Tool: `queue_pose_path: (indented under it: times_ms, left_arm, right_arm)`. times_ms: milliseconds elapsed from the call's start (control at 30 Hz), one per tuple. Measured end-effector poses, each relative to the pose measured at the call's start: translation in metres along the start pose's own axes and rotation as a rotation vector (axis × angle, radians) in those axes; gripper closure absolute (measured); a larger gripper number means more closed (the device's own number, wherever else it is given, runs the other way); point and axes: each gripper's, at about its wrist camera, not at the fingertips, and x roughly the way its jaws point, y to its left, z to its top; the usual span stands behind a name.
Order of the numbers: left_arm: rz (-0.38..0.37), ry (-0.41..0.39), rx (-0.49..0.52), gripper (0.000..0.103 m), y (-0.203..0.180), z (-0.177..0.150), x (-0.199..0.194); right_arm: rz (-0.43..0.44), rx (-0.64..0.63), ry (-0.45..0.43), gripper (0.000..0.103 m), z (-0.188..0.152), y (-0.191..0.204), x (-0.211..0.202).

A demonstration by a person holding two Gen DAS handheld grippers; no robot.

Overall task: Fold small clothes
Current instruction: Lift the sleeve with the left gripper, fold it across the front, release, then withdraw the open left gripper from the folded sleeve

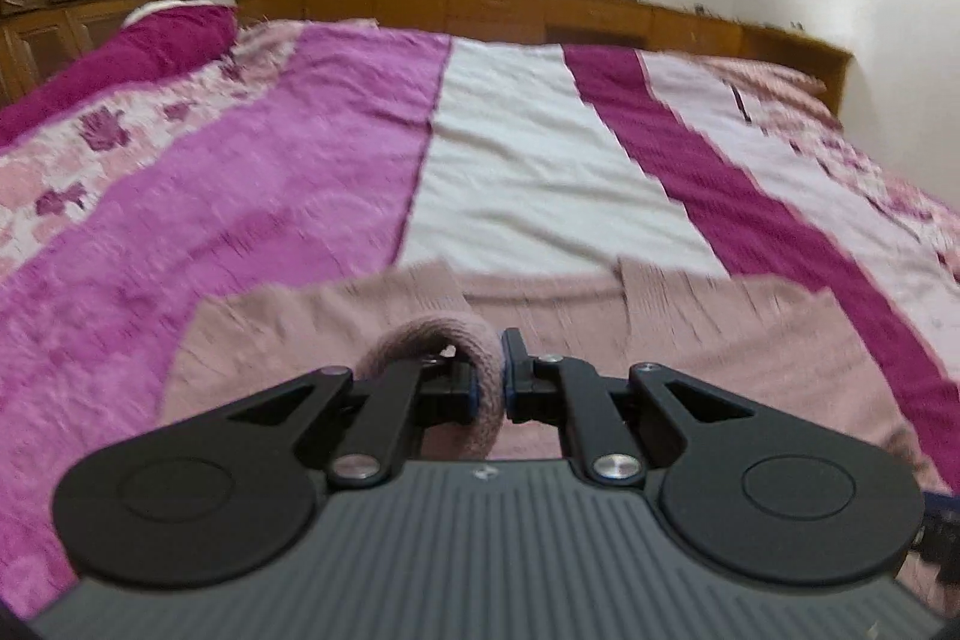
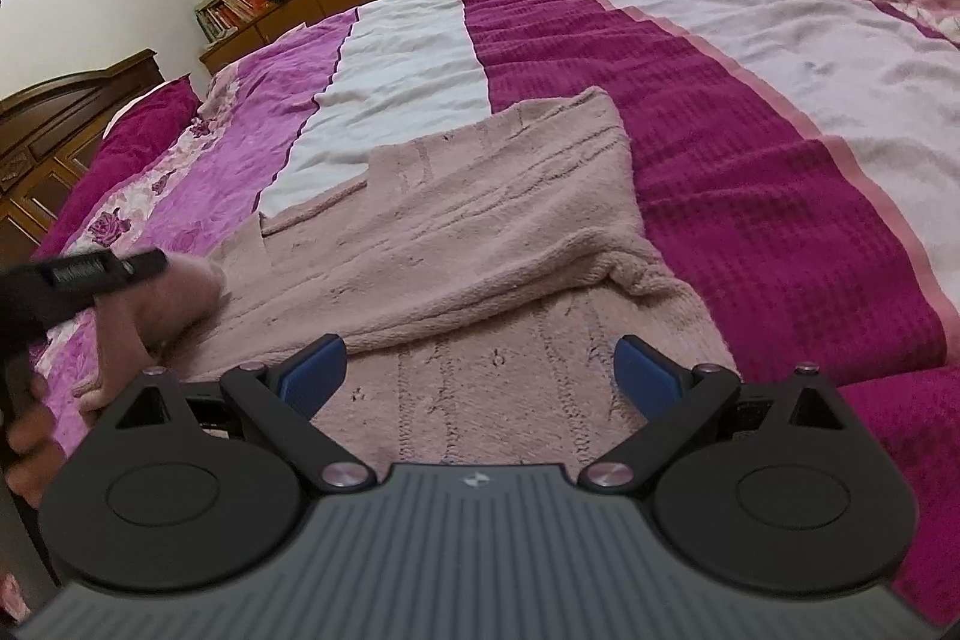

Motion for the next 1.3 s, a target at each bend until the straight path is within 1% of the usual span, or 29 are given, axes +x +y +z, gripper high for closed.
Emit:
queue_pose_path:
  times_ms: [133, 233, 300, 333, 400, 500, 600, 767, 900, 1067, 1200, 1300]
  left_arm:
    - [-0.023, 0.067, 0.013, 0.092, -0.007, -0.014, 0.008]
    - [-0.004, 0.119, 0.015, 0.091, -0.011, -0.022, 0.014]
    - [-0.005, 0.143, 0.016, 0.090, -0.012, -0.027, 0.015]
    - [-0.010, 0.149, 0.016, 0.087, -0.013, -0.027, 0.014]
    - [-0.031, 0.161, 0.019, 0.072, -0.014, -0.029, 0.013]
    - [-0.051, 0.174, 0.024, 0.057, -0.016, -0.028, 0.010]
    - [-0.064, 0.185, 0.022, 0.052, -0.017, -0.027, 0.003]
    - [-0.074, 0.215, 0.005, 0.052, -0.010, -0.024, -0.007]
    - [-0.057, 0.226, 0.008, 0.052, 0.000, -0.023, -0.018]
    - [-0.052, 0.240, -0.023, 0.052, 0.018, -0.025, -0.031]
    - [-0.011, 0.229, -0.009, 0.052, 0.033, -0.028, -0.044]
    - [0.021, 0.220, -0.013, 0.052, 0.046, -0.029, -0.052]
  right_arm:
    - [0.005, 0.012, 0.001, 0.004, 0.000, -0.003, 0.002]
    - [0.009, 0.016, 0.005, 0.004, -0.001, -0.005, 0.003]
    - [0.012, 0.017, 0.007, 0.004, -0.002, -0.005, 0.003]
    - [0.012, 0.016, 0.008, 0.004, -0.002, -0.004, 0.004]
    - [0.012, 0.011, 0.010, 0.004, -0.002, -0.004, 0.005]
    - [0.013, 0.010, 0.011, 0.004, -0.003, -0.003, 0.005]
    - [0.013, 0.009, 0.011, 0.004, -0.003, -0.003, 0.005]
    - [0.013, 0.006, 0.012, 0.004, -0.003, -0.002, 0.005]
    - [0.016, 0.002, 0.015, 0.004, -0.005, 0.000, 0.005]
    - [0.024, -0.001, 0.019, 0.004, -0.005, 0.003, 0.005]
    - [0.046, -0.007, 0.033, 0.004, 0.000, 0.011, 0.007]
    - [0.066, -0.041, 0.041, 0.004, 0.005, 0.024, 0.009]
